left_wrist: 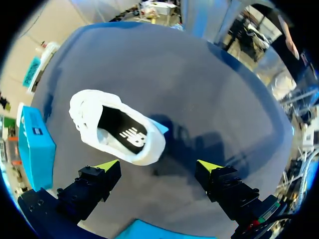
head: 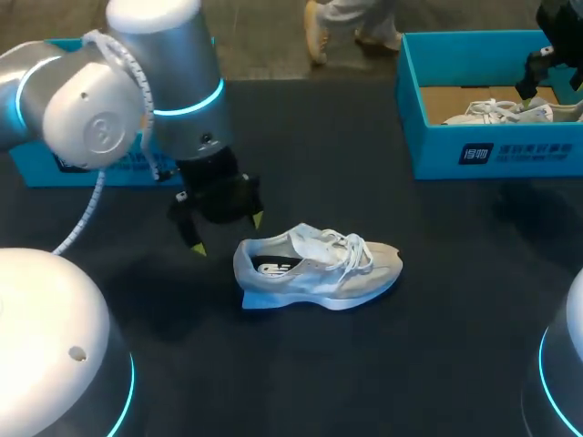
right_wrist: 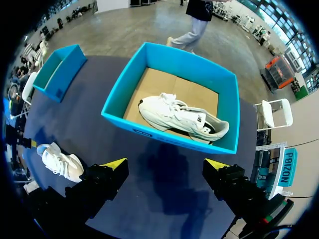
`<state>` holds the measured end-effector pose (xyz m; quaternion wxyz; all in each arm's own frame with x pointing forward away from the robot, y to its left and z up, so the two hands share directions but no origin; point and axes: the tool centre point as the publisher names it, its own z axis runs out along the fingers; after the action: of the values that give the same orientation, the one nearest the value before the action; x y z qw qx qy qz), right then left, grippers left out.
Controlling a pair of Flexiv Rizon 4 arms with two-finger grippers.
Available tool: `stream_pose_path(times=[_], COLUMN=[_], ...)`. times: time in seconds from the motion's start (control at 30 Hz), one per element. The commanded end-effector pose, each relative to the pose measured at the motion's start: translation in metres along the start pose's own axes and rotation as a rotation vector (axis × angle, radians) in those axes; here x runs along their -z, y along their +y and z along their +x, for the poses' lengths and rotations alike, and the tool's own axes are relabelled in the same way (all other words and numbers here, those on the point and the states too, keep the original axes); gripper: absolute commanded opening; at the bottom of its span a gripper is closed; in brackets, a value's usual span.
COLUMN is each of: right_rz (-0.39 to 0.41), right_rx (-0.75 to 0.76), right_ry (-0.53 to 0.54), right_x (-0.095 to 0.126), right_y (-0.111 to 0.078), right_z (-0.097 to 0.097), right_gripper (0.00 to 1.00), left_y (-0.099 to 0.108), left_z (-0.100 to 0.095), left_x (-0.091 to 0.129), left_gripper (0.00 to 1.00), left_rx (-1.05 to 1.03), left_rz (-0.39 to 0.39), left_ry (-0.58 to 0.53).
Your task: Take the shoe out of the shoebox, open the shoe tongue, remove and reinsert the insole, then place the shoe into the shoebox
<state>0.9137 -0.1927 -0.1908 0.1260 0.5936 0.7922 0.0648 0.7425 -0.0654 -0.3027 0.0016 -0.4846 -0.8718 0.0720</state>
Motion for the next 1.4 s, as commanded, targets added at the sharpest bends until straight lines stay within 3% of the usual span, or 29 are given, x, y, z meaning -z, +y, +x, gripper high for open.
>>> stream_pose_path(times=[0.03, 0.13, 0.97, 1.13, 1.4], right_rz=[-0.001, -0.001, -0.001, -0.001, -0.001], right_rx=[0.0, 0.0, 0.0, 0.0, 0.0], right_ry=[-0.001, -0.001, -0.001, -0.001, -0.001], right_x=[0.0, 0.0, 0.0, 0.0, 0.0], right_y=[0.0, 0.0, 0.0, 0.0, 0.0], right_z=[0.0, 0.0, 0.0, 0.0, 0.0], right_gripper=[1.0, 1.0, 1.0, 1.0, 1.0], left_y=[0.006, 0.009, 0.009, 0.02, 0.054], left_z=[0.02, 0.029, 0.029, 0.039, 0.062], left_x=[-0.001, -0.007, -0.007, -0.016, -0.008], left_gripper=[1.0, 1.0, 1.0, 1.0, 1.0], left_rx=[0.039, 0.052, 0.052, 0.152, 0.362], left_rz=[0.035, 0.079, 0.079, 0.174, 0.286], left_ry=[-0.082, -0.047, -0.047, -0.051, -0.117])
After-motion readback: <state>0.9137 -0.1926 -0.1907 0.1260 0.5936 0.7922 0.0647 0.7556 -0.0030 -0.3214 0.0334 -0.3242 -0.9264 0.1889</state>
